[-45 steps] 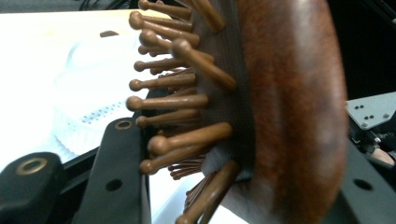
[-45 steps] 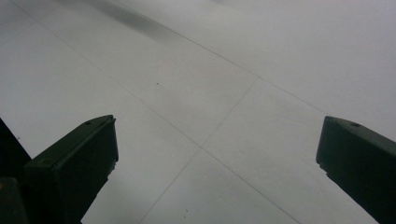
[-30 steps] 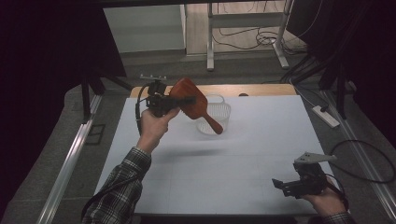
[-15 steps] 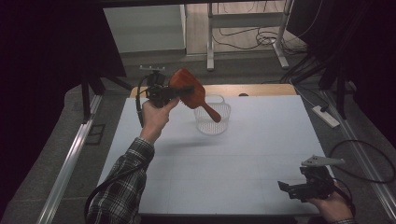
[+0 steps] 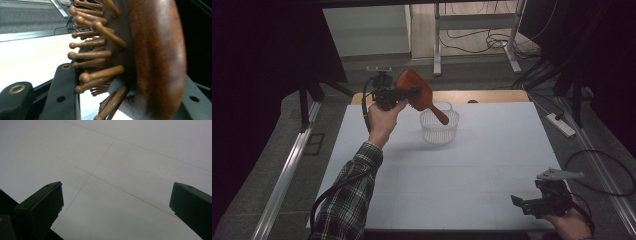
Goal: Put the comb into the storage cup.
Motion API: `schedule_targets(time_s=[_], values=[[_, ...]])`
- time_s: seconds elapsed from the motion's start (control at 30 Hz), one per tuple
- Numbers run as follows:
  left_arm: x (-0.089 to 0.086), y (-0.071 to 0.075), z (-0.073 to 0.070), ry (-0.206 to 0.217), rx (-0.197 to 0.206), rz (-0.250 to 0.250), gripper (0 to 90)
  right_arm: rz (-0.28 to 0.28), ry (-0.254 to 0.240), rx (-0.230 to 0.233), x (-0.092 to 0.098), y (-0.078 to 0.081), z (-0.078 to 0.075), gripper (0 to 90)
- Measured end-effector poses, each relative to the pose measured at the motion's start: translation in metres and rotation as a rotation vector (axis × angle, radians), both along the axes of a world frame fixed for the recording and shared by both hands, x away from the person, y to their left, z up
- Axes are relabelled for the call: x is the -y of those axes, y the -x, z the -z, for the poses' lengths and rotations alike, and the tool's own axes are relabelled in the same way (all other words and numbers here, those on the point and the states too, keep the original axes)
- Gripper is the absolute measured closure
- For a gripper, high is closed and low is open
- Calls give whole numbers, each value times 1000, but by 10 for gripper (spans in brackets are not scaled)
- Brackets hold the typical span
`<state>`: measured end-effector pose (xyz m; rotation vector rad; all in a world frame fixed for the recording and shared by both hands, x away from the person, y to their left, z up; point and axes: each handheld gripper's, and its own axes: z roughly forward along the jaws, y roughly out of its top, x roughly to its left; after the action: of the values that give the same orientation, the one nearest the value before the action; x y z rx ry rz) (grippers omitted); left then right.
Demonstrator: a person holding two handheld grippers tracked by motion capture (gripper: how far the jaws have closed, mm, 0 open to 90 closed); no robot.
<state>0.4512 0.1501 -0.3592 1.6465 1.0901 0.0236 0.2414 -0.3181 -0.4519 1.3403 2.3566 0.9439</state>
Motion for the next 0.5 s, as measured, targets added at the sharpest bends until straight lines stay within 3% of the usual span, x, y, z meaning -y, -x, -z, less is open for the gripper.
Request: schedule_targets(time_s=[0.5], values=[[20, -9, 16, -24, -7, -10, 541, 2, 2, -3, 1, 0, 0, 0]])
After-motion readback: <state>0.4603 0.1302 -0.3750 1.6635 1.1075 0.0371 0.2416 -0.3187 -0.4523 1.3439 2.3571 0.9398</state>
